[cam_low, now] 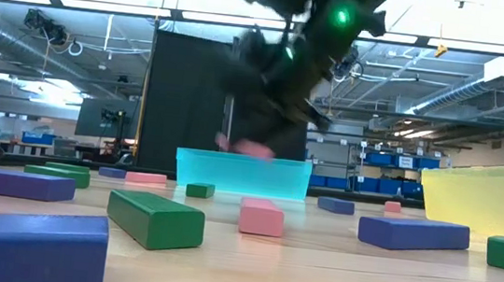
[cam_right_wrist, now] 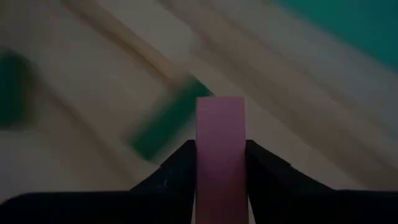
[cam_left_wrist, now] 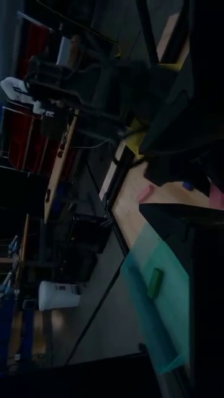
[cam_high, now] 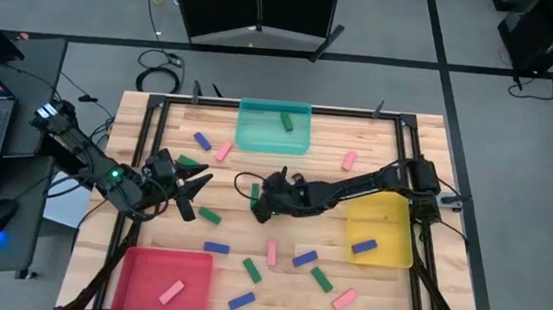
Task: Sort blocks
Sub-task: Put the pink block into the red bin
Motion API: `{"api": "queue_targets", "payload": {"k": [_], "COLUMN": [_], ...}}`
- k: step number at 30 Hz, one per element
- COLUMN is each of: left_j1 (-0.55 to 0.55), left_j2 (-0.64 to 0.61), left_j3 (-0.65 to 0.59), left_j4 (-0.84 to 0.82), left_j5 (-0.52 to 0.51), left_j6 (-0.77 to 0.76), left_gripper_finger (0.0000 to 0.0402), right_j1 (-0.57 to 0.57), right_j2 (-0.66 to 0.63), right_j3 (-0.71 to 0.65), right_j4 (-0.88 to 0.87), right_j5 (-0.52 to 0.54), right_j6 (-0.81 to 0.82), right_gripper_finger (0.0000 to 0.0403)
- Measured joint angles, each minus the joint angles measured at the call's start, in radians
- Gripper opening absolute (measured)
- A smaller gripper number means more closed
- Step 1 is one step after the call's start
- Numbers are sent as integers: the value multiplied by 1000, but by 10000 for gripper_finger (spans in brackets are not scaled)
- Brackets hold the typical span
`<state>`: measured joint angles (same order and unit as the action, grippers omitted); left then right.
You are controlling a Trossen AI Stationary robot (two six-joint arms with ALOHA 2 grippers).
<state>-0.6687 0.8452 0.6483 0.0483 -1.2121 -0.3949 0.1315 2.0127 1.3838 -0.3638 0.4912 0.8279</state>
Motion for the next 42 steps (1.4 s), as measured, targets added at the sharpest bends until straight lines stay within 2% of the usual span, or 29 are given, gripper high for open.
{"api": "queue_targets", "payload": {"k": [2,5,10,14,18,23,26,32,36,38,42], "left_j1": [1,1,1,1,1,1,1,1,-1,-1,-1], "left_j2": [0,0,-11,-32,-42,-42,-42,-42,-42,-42,-42], "left_j3": [0,0,0,0,0,0,0,0,0,0,0], "left_j4": [1,0,20,51,60,66,76,81,81,80,80], "left_j5": [0,0,5,21,23,24,24,39,39,39,39], "left_j6": [-20,-45,-62,-59,-56,-57,-58,-59,-59,-58,-58], "left_gripper_finger": [143,143,143,143,143,143,143,143,143,143,143], "right_j1": [22,62,125,172,217,254,258,253,251,249,245], "right_j2": [-4,-2,44,100,197,343,428,574,616,616,586], "right_j3": [0,0,3,22,118,331,467,707,789,795,790], "right_j4": [139,409,779,933,999,995,943,715,603,564,508], "right_j5": [0,-54,-104,-103,-104,-143,-203,-278,-323,-330,-309], "right_j6": [-95,-221,-332,-378,-428,-512,-517,-506,-499,-511,-552], "right_gripper_finger": [116,116,116,116,116,116,116,116,119,158,267]}}
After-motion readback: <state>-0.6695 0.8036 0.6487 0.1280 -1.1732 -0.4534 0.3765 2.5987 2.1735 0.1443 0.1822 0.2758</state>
